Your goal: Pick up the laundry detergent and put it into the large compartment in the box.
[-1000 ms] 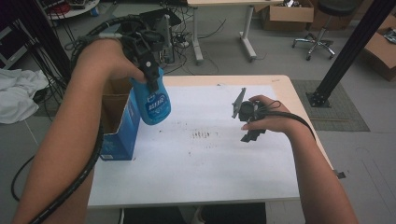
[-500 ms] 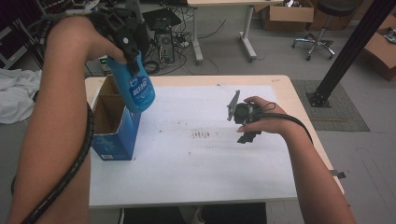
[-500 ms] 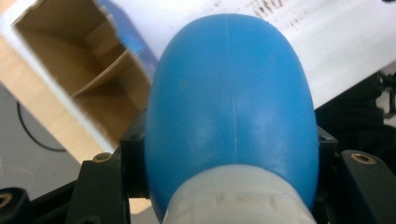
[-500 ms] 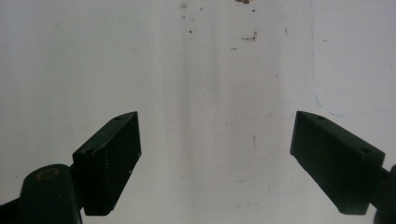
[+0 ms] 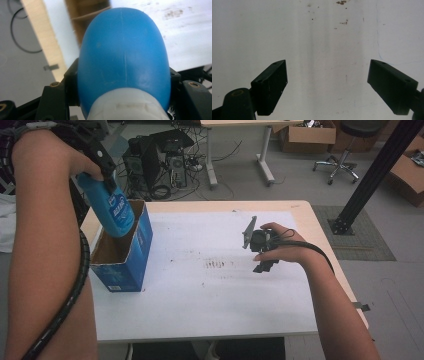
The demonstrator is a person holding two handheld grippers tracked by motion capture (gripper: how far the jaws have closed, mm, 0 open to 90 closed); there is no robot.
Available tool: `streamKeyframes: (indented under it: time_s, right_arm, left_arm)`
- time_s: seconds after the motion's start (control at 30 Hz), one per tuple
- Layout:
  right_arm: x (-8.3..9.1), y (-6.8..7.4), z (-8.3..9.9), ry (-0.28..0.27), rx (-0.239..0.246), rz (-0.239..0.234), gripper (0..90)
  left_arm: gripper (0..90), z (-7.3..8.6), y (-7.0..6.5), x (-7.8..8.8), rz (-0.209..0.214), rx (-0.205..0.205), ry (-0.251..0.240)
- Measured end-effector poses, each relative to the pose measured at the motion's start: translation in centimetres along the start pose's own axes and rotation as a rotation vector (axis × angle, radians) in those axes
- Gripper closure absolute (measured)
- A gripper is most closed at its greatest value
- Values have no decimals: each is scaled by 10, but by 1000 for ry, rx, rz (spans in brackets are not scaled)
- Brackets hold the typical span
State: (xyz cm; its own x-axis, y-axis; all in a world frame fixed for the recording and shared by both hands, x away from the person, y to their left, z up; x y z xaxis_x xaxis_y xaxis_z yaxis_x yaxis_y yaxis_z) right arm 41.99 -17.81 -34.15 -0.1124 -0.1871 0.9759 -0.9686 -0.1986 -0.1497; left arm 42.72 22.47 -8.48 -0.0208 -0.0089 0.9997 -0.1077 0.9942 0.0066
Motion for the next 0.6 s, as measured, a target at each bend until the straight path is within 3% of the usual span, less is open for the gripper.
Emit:
streamKeyframes:
  time_s: [0.2, 0.37, 0.6]
  right_arm:
    - [1, 0, 0, -7, 2, 6, 165]
    - [1, 0, -1, -8, 7, 7, 165]
    - [-1, -1, -2, -17, 11, 3, 165]
  left_arm:
    - [383, 1, 14, -4, -25, 85, -10]
    - [383, 3, 19, -7, -37, 129, -2]
    - [383, 3, 21, -14, -32, 143, 9]
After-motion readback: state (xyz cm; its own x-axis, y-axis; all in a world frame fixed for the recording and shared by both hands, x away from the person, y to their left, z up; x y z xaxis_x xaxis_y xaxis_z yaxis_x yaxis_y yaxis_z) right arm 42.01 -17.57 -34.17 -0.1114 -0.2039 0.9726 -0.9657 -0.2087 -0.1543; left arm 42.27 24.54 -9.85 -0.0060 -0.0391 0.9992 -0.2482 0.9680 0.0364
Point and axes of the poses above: each handheld gripper's, and its own axes: x roughly backward along the jaws, z roughly out of its underside, y roughly to its left, the point moved 1 cm from there along -x, roughly forward along the jaws, and after that the axes turned 15 degrees about x, right-handed, at the moved point
